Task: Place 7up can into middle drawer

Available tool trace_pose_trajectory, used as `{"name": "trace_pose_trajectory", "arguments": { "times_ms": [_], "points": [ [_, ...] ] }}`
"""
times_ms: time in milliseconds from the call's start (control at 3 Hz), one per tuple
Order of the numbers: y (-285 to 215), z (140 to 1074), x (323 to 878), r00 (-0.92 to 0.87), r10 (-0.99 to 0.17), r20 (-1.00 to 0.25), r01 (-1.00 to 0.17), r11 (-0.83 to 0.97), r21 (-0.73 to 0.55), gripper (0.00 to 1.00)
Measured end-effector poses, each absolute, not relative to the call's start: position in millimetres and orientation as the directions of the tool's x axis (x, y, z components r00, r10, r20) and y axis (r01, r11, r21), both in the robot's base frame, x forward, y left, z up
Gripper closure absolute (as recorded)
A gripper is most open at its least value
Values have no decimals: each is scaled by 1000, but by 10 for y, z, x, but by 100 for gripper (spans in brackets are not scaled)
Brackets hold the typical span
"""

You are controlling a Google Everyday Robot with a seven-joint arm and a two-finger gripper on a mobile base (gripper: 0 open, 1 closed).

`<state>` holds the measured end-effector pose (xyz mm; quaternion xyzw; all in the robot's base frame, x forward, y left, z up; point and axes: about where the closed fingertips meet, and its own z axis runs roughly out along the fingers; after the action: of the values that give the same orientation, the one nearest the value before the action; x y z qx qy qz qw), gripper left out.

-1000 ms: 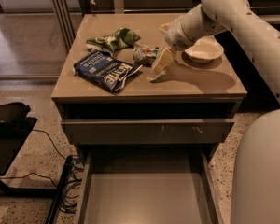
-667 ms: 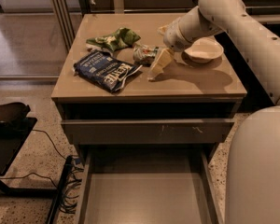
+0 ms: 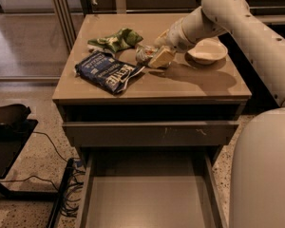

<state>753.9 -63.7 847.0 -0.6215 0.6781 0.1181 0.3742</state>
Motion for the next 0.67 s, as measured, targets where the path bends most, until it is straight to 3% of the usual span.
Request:
{"name": "trace_pose_trajectory", "arguments": {
  "times_ms": [667],
  "points": [
    [-637,8469,7539,52,-755,-654,-931,200,-305,88]
  ]
}}
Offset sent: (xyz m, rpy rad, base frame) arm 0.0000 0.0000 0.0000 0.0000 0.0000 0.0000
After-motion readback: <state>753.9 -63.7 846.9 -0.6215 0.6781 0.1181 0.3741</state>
